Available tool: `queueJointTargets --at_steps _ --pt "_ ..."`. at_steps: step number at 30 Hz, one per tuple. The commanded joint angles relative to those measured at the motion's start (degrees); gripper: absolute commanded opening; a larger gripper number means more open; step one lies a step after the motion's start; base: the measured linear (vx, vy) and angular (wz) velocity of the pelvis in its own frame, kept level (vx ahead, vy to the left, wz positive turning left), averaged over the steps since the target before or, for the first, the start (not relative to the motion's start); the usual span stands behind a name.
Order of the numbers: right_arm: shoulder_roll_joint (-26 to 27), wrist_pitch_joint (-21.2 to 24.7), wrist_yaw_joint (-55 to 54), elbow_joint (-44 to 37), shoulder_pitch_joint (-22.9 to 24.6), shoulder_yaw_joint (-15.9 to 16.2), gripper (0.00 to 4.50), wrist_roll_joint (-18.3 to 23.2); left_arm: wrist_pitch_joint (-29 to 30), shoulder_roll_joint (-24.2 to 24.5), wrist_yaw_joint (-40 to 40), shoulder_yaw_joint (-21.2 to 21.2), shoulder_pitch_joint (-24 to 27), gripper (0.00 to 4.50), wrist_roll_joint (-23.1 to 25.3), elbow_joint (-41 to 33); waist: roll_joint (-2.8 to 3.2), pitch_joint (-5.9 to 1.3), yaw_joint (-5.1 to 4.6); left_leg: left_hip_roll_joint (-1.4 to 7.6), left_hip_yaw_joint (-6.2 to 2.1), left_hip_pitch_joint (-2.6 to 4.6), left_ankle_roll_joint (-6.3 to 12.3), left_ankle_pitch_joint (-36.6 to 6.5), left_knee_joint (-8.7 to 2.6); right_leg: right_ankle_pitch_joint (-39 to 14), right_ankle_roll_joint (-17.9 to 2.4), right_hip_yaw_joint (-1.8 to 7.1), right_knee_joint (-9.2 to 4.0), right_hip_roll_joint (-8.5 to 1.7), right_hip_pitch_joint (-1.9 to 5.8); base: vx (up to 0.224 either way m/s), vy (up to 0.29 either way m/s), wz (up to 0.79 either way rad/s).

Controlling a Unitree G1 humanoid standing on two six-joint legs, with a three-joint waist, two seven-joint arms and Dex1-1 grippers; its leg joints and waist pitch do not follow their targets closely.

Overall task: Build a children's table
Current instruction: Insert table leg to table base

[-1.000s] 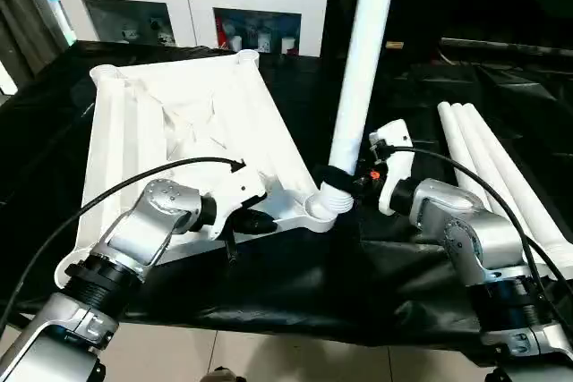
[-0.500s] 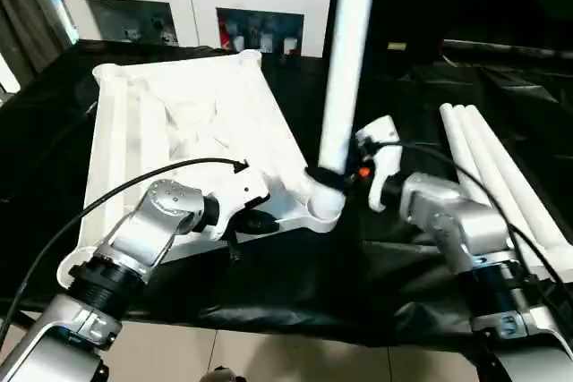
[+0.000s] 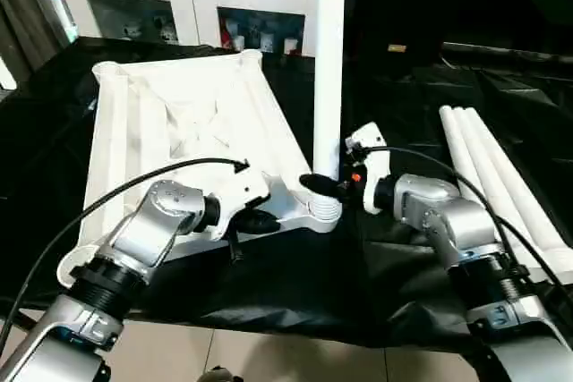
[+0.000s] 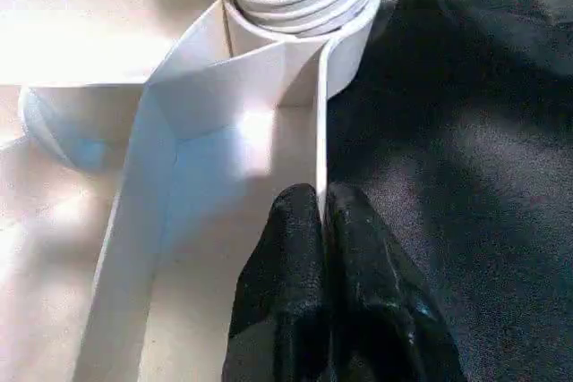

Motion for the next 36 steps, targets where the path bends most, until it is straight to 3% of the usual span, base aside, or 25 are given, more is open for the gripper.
queueJointTargets --at_steps 1,6,7,9,10,12,13,16,18,19,20,22,23,25,26,33,36 --pt "0.27 -0.43 0.46 1.42 -0.68 -2.02 1.91 1.39 -0.05 -0.68 -0.07 -0.87 0.93 0.00 0.61 0.54 -0.05 -3.92 -0.12 3.93 -1.26 1.53 -0.06 -6.44 -4.31 -1.12 -14.11 2.92 -4.20 -5.56 1.86 0.000 0.000 0.00" --pt "1.66 -0.09 2.12 2.16 1.92 -5.48 1.91 5.59 -0.40 -1.15 0.50 -0.47 0.70 0.00 0.71 1.23 0.25 -4.01 -0.13 3.92 -1.30 1.49 0.11 -6.66 -4.30 0.47 -14.49 2.93 -4.15 -5.52 1.96 0.000 0.000 0.00" --pt "1.72 -0.77 2.17 2.63 2.81 -5.77 1.91 5.63 -0.60 -1.32 0.71 -0.39 0.51 0.00 0.77 1.56 0.92 -4.00 0.04 3.93 -1.42 1.51 -0.18 -7.08 -4.32 0.45 -14.66 2.88 -4.13 -5.56 1.92 0.000 0.000 0.00" --pt "1.89 -1.76 2.15 3.13 4.07 -6.00 1.91 5.50 -0.95 -1.60 1.04 -0.28 0.19 0.00 0.88 2.11 0.55 -3.95 -0.01 4.02 -1.39 1.56 -0.42 -7.75 -4.40 0.44 -14.68 2.89 -4.23 -5.51 1.89 0.000 0.000 0.00" --pt "2.08 -2.37 2.16 3.51 4.71 -6.17 1.91 5.27 -1.07 -1.75 1.14 -0.20 -0.08 0.00 0.91 2.47 1.20 -4.01 0.18 4.00 -1.52 1.62 -0.79 -8.28 -4.42 0.16 -14.78 2.83 -4.14 -5.58 1.89 0.000 0.000 0.00" --pt "2.84 -4.21 1.63 4.13 5.99 -6.97 1.91 5.22 -1.83 -1.97 1.61 -0.05 -0.77 0.00 1.28 3.32 1.03 -3.84 0.09 4.00 -1.45 1.79 -1.37 -10.54 -4.63 -1.86 -14.61 2.90 -4.60 -5.52 1.79 0.000 0.000 0.00" --pt "3.32 -5.03 1.10 4.56 6.50 -7.60 1.91 5.40 -2.08 -2.10 1.78 0.04 -1.17 0.00 1.41 3.86 1.44 -3.69 0.16 4.02 -1.56 1.91 -2.18 -12.95 -4.84 -4.61 -14.38 2.96 -4.92 -5.64 1.67 0.000 0.000 0.00" --pt "4.69 -8.64 -0.65 6.15 7.72 -9.24 1.91 5.27 -3.30 -2.39 2.40 0.32 -2.25 0.00 2.00 5.37 1.96 -3.69 0.23 4.06 -1.74 1.97 -3.03 -14.76 -4.99 -6.69 -14.10 3.01 -5.04 -5.77 1.60 0.000 0.000 0.00" --pt "5.48 -10.90 -1.62 7.28 8.28 -10.12 1.91 5.16 -3.75 -2.56 2.40 0.52 -2.74 0.00 2.09 6.14 1.85 -3.66 0.13 4.10 -1.84 2.08 -3.34 -16.44 -5.16 -8.60 -13.92 3.00 -5.22 -5.79 1.58 0.000 0.000 0.00" --pt "6.02 -12.01 -2.13 7.93 8.65 -10.76 1.91 5.41 -3.93 -2.62 2.40 0.61 -2.93 0.00 2.12 6.44 2.17 -3.67 0.13 4.08 -1.79 2.17 -3.45 -17.05 -5.12 -8.93 -13.75 3.10 -5.36 -5.76 1.34 0.000 0.000 0.00" --pt "6.42 -12.92 -2.63 8.56 8.79 -11.22 1.91 5.52 -4.07 -2.64 2.34 0.67 -3.18 0.00 2.16 6.78 2.87 -3.71 0.22 4.07 -2.00 2.11 -3.66 -17.42 -5.13 -9.00 -13.81 3.08 -5.18 -5.85 1.39 0.000 0.000 0.00" --pt "6.90 -14.00 -2.93 9.24 9.06 -11.73 1.91 5.67 -4.33 -2.62 2.23 0.57 -3.34 0.00 2.39 7.00 2.35 -3.72 0.02 4.04 -1.96 1.93 -3.35 -16.90 -5.28 -8.42 -13.78 3.01 -5.25 -5.70 1.65 0.000 0.000 0.00" --pt "7.37 -15.17 -3.41 10.30 9.24 -12.17 1.91 5.63 -4.48 -2.66 2.14 0.58 -3.51 0.00 2.48 7.26 3.35 -3.71 0.13 4.01 -2.05 1.93 -3.35 -16.96 -5.15 -8.64 -13.89 3.05 -5.16 -5.86 1.46 0.000 0.000 0.00" --pt "7.82 -16.04 -3.53 11.59 9.35 -12.48 1.91 5.58 -4.81 -2.62 1.82 0.39 -3.74 0.00 2.69 7.63 3.00 -3.73 -0.17 4.03 -2.06 1.84 -3.35 -17.51 -5.28 -8.11 -13.98 3.02 -5.30 -5.73 1.62 0.000 0.000 0.00" --pt "8.08 -16.90 -3.53 12.56 9.44 -12.53 1.91 5.26 -5.18 -2.62 1.60 0.29 -3.97 0.00 2.84 8.07 3.31 -3.77 -0.19 3.97 -2.07 1.77 -3.05 -17.14 -5.21 -7.48 -14.21 3.01 -5.21 -5.74 1.63 0.000 0.000 0.00" --pt "7.65 -21.10 -2.82 12.42 11.22 -10.96 1.91 2.93 -6.20 -2.81 1.81 0.20 -4.71 0.00 3.47 9.51 3.42 -3.62 -0.27 4.09 -2.01 1.86 -2.23 -18.14 -5.37 -11.31 -13.47 3.08 -5.73 -5.77 1.32 0.000 0.000 0.00" --pt "7.22 -25.72 -2.42 11.41 13.37 -9.43 1.91 0.40 -6.89 -3.20 2.21 0.28 -5.08 0.00 3.92 10.53 3.50 -3.57 -0.23 4.16 -2.04 1.85 -2.34 -18.81 -5.49 -12.11 -13.13 3.12 -5.89 -5.79 1.19 0.000 0.000 0.00"
